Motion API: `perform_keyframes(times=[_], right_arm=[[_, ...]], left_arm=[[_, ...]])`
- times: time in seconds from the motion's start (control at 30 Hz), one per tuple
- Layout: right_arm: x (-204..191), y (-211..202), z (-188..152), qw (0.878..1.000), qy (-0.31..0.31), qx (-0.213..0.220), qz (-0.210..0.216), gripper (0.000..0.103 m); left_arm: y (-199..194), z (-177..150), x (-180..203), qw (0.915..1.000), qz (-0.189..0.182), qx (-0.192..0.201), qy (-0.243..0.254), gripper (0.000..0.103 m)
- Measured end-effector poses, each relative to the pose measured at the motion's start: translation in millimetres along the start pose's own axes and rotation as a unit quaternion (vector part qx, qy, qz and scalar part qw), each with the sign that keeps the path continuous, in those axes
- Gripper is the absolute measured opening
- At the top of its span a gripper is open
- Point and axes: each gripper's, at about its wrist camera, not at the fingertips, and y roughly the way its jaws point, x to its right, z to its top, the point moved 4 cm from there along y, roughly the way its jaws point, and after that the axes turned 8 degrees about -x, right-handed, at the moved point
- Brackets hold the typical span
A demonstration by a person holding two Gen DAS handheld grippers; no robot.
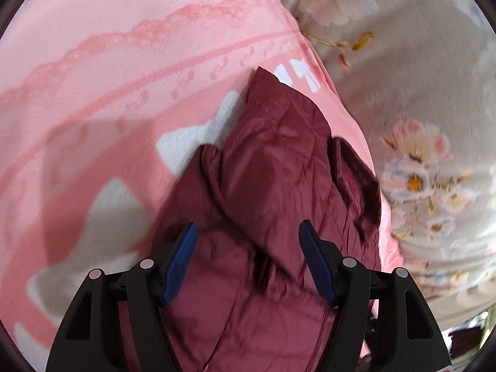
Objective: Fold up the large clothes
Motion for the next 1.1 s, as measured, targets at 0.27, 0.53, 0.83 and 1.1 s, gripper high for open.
perform_keyframes(times=[0.27,0.53,0.83,1.1], right_arm=[[-8.2,-71.5,37.5,0.993,-0.058,0.108,0.005,0.006],[22.7,-12.4,14.8,0.996,-0.077,0.020,-0.048,0.006],[23.0,12.5,-4.7,0.993,-0.094,0.025,-0.063,0.006],[31.2,-18.3,-3.8,0.992,-0.074,0.043,-0.088,0.044]], left_arm=[[14.0,18.7,10.3,0.9996,0.023,0.015,0.009,0.042],[31.0,10.6,8.1,0.9867,0.137,0.052,0.070,0.000],[33.1,4.7,6.9,0.9725,0.187,0.082,0.112,0.001],[24.8,-14.3,24.1,0.9469,0.241,0.101,0.187,0.003]])
